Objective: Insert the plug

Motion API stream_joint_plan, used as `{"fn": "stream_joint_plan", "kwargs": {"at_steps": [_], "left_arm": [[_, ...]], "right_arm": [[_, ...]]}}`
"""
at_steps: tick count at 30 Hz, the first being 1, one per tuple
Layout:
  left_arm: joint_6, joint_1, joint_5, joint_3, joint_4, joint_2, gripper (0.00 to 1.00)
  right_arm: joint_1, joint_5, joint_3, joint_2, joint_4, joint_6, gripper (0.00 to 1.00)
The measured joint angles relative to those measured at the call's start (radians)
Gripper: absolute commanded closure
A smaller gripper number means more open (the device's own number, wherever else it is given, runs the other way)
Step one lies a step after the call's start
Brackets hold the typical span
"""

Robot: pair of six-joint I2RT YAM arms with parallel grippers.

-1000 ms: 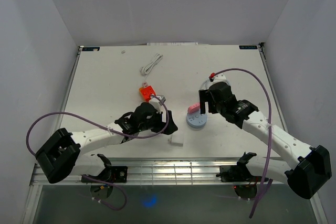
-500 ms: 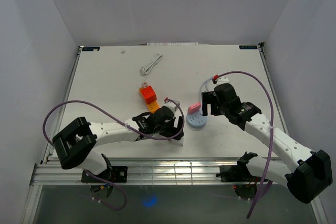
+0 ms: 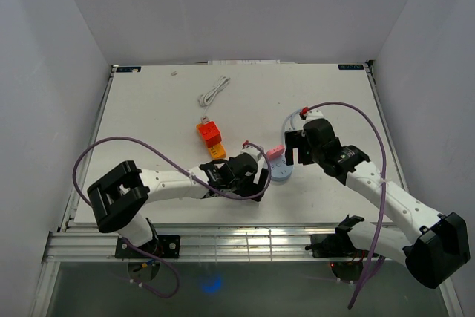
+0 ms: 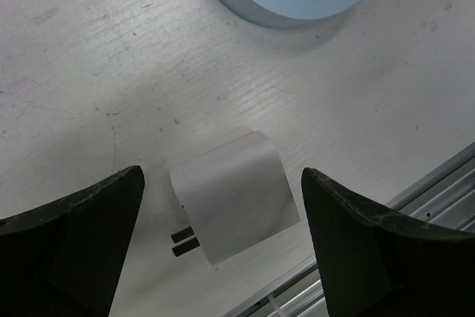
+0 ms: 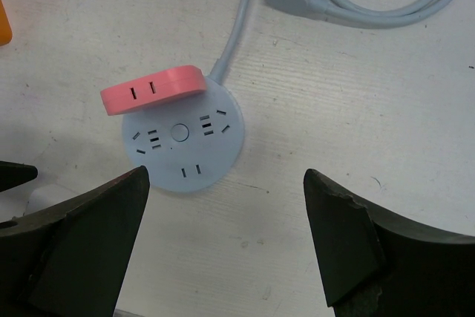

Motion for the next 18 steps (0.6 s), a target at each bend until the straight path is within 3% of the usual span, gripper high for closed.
{"fn": "stream_joint_plan", "kwargs": {"at_steps": [6, 10, 13, 14, 18], "left_arm": [[-0.001, -0.018, -0.028, 0.034, -0.027, 0.047, 0.02], [-0.003, -0.029, -0.041, 0.061, -0.038, 0.089, 0.14], [-0.006, -0.034, -0.055, 0.077, -0.036, 0.109, 0.27], [-0.007, -0.035, -0.056, 0.077, -0.035, 0.109, 0.37], [-0.002, -0.035, -0.056, 0.078, -0.034, 0.108, 0.54]], "right_arm": [[0.0, -0.015, -0.019, 0.0, 0.015, 0.0, 0.11], [-0.002, -0.022, -0.039, 0.0, 0.023, 0.0, 0.09], [-0.005, -0.03, -0.05, -0.005, 0.025, 0.0, 0.06], [-0.006, -0.032, -0.051, -0.01, 0.025, 0.0, 0.06], [-0.006, -0.037, -0.059, -0.056, 0.028, -0.006, 0.05]]}}
